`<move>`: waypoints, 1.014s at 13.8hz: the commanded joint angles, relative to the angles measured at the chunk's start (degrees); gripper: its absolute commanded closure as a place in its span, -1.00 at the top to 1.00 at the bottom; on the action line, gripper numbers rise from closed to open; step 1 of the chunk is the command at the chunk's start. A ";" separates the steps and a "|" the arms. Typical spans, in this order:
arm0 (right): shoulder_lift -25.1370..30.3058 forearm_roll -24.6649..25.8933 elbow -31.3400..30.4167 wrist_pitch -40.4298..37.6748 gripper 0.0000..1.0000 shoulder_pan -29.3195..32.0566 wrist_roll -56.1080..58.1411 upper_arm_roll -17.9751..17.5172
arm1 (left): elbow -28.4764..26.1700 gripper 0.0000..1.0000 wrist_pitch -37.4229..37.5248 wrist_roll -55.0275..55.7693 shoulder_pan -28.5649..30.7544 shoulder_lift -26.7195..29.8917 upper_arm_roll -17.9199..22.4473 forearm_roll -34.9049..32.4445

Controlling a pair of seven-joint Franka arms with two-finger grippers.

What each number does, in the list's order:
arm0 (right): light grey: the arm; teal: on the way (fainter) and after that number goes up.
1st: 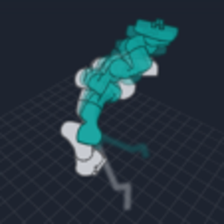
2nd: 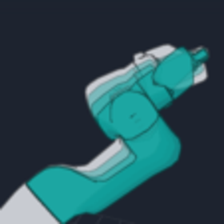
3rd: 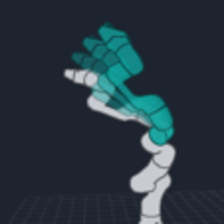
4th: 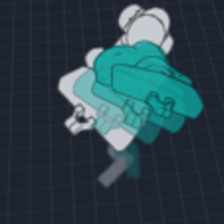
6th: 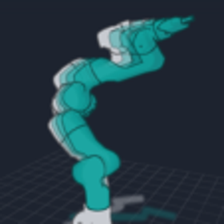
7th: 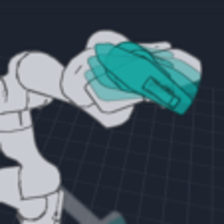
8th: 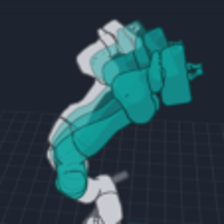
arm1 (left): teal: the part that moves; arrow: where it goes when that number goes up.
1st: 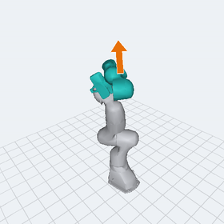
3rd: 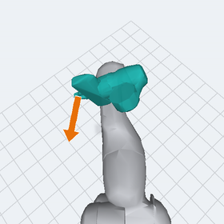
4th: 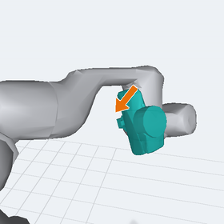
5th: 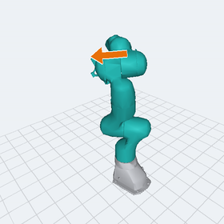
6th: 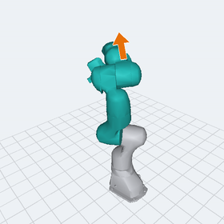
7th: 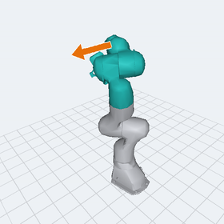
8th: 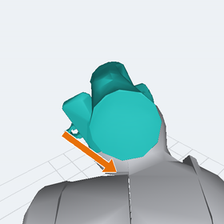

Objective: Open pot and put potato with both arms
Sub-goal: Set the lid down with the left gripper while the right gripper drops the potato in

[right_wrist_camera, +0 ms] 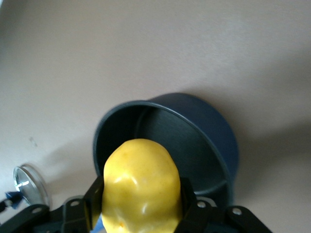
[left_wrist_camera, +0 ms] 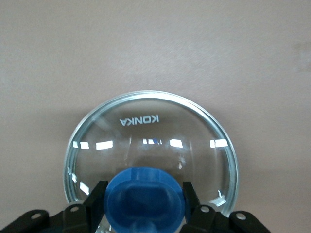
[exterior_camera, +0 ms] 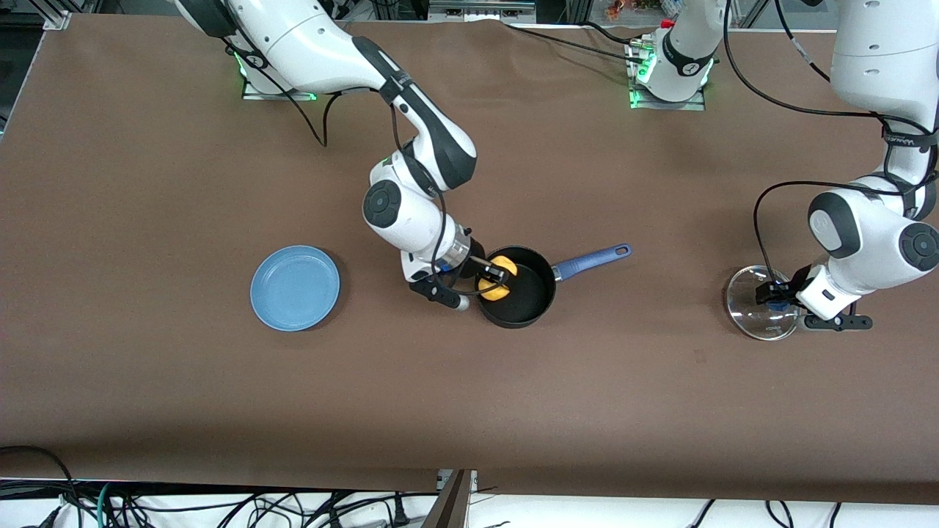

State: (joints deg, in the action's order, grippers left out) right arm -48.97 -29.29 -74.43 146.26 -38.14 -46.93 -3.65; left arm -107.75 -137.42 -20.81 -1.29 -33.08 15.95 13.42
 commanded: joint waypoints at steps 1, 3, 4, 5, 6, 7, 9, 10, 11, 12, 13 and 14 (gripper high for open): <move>-1.13 -0.86 2.62 0.87 1.00 -0.09 -0.18 0.40 | 1.30 0.86 1.27 -0.37 1.02 1.52 0.23 1.17; -0.34 -0.59 2.71 -0.27 1.00 0.17 -0.36 0.75 | 4.72 0.86 10.90 1.81 0.85 4.77 -0.04 0.65; -0.16 -0.42 2.80 -1.67 1.00 0.34 -0.36 1.01 | 7.18 0.89 15.99 4.61 0.59 6.26 -0.21 -0.05; 0.27 -0.33 2.80 -3.08 1.00 0.52 -0.19 1.71 | 9.98 0.93 21.00 6.55 0.24 7.93 -0.30 -1.97; 0.89 0.54 2.89 -5.18 1.00 0.61 0.16 3.20 | 12.27 0.94 25.06 8.14 0.06 9.69 -1.08 -3.99; 1.68 2.20 2.89 -7.98 1.00 0.61 0.43 4.52 | 14.13 0.94 27.97 9.89 0.15 11.88 -3.18 -6.80; 3.09 6.50 3.50 -12.12 1.00 1.04 3.31 6.11 | 16.59 0.95 32.54 14.72 0.32 15.84 -6.27 -10.77; 3.09 8.62 3.50 -13.45 1.00 1.48 6.46 6.20 | 17.39 0.95 35.96 17.01 0.32 17.60 -6.89 -10.43; 3.44 10.81 3.50 -14.85 1.00 1.58 8.93 6.38 | 17.48 0.96 38.52 18.95 0.24 19.61 -7.59 -10.60; 4.66 13.36 3.50 -16.61 1.00 1.58 10.52 7.16 | 17.57 1.00 40.02 19.75 0.24 21.37 -8.73 -11.04; 5.46 15.21 3.33 -19.15 1.00 1.66 11.93 8.91 | 17.75 1.00 41.43 19.84 0.50 23.22 -9.44 -11.13; 6.60 15.40 3.33 -22.39 1.00 2.10 14.99 10.67 | 18.88 1.00 43.71 19.76 0.50 24.02 -9.53 -11.05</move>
State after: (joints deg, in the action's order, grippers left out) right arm -44.94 -15.66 -70.72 129.03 -36.62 -36.63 4.66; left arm -89.50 -97.00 -2.25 -1.16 -11.49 7.28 4.04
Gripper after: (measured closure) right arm 0.000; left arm 0.000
